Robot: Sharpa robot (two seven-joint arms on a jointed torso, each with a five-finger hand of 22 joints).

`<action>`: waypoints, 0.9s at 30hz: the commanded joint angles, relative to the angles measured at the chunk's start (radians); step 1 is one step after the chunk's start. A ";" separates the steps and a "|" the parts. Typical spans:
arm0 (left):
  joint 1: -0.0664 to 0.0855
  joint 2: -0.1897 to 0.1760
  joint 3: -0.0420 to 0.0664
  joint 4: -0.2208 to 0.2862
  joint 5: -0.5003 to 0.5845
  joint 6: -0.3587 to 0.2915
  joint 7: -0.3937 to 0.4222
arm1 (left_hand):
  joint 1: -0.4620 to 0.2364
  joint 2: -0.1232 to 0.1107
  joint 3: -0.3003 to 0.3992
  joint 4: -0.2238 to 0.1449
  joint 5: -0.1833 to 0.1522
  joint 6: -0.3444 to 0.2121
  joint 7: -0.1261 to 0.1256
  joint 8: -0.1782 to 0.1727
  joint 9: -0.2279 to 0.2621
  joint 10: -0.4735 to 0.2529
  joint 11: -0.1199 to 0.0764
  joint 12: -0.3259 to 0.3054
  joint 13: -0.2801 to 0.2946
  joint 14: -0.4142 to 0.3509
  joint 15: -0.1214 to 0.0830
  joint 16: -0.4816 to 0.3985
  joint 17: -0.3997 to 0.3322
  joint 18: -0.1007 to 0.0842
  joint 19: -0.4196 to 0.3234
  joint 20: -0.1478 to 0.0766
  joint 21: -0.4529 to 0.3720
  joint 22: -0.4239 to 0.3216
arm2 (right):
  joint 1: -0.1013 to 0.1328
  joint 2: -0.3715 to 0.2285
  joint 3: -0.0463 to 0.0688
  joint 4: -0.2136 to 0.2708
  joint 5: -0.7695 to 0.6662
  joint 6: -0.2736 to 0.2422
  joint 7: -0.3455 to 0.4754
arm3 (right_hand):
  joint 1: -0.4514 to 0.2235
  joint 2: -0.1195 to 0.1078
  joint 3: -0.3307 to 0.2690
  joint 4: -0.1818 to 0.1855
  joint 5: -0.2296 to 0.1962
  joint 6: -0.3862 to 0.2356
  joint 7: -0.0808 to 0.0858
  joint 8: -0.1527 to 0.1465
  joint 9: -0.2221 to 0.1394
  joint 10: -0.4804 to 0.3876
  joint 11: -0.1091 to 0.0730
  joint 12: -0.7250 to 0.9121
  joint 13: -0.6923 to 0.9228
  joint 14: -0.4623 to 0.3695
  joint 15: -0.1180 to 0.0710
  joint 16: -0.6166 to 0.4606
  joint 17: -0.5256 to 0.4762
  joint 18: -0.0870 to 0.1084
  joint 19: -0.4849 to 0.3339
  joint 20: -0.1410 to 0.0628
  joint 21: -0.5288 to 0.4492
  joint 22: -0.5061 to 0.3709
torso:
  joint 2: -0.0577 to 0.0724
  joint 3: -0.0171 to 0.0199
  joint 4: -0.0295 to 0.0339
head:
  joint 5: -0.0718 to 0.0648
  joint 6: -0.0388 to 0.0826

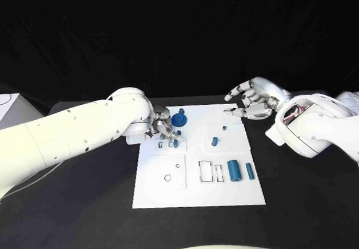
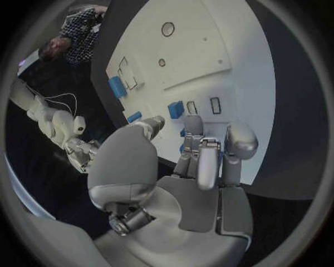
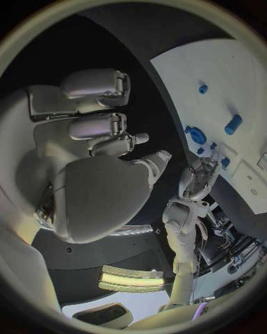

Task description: Assemble the parts on the task board

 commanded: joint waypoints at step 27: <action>-0.001 0.008 -0.007 -0.001 0.054 0.043 0.001 | 0.071 0.040 0.015 -0.016 0.001 -0.010 -0.006 0.009 0.033 -0.015 -0.007 0.007 0.006 0.051 -0.007 -0.006 0.141 -0.010 -0.009 -0.001 -0.006 0.001 | 0.000 0.019 0.001 -0.022 -0.034 -0.002 0.001 | 0.003 0.000 0.005 0.004 0.008 0.006 0.001 -0.001 -0.002 -0.011 0.001 -0.007 0.077 0.101 0.006 -0.004 0.245 -0.005 0.049 0.006 -0.005 0.156 | 0.001 0.0002 0.0019 | -0.004 -0.015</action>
